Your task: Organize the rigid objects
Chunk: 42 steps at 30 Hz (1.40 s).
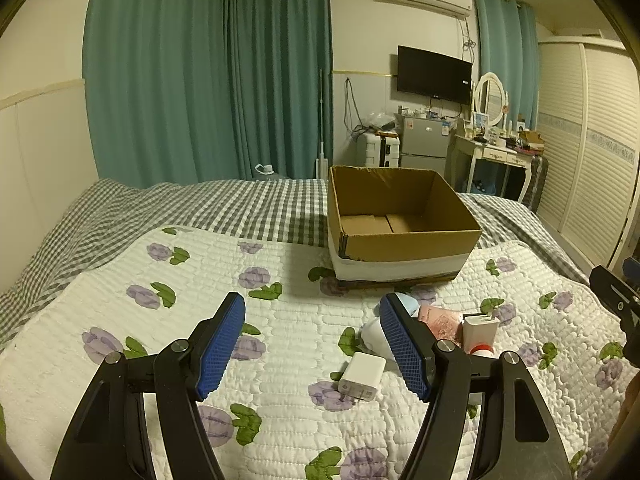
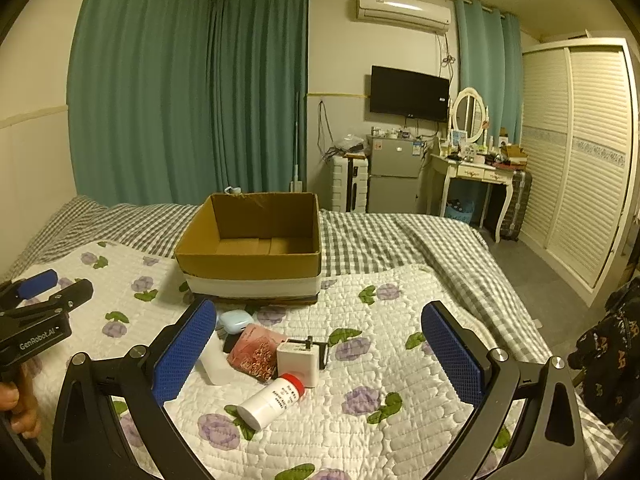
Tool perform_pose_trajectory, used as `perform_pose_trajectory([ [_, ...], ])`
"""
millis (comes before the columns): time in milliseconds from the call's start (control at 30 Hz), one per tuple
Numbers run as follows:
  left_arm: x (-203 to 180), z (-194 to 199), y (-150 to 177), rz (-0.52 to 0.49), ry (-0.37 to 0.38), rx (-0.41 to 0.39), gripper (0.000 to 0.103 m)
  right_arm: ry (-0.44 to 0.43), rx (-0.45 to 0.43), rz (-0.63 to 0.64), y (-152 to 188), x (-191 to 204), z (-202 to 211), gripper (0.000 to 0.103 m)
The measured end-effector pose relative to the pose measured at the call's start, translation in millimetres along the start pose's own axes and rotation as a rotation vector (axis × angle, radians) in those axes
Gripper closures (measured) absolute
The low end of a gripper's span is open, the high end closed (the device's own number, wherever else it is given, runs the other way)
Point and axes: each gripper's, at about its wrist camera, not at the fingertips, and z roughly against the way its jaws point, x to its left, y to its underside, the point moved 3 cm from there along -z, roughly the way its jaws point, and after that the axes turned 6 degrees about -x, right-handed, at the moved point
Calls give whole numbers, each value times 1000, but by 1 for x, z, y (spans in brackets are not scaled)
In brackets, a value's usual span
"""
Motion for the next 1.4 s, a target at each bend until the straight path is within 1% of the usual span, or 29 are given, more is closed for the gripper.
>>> perform_pose_trajectory([
  [300,3,-1,0,11,11,1,30,12,-41,31,-1,5,4,0],
  [433,5,0,-2,22,18,-3,30,21,-32,24,0,3,0,0],
  [500,5,0,-2,28,24,-1,30,23,-41,16,-1,2,0,0],
  [667,4,0,-2,26,24,-2,30,70,-53,12,-2,0,1,0],
  [900,2,1,-2,17,23,-7,30,36,-47,1,-1,0,2,0],
  [1000,2,0,-2,22,26,0,30,29,-37,4,-1,0,1,0],
  [1233,4,-5,0,25,31,12,30,51,-39,15,-2,-4,0,0],
  [1400,-2,-18,9,15,53,48,30,79,-43,36,3,-11,-5,0],
])
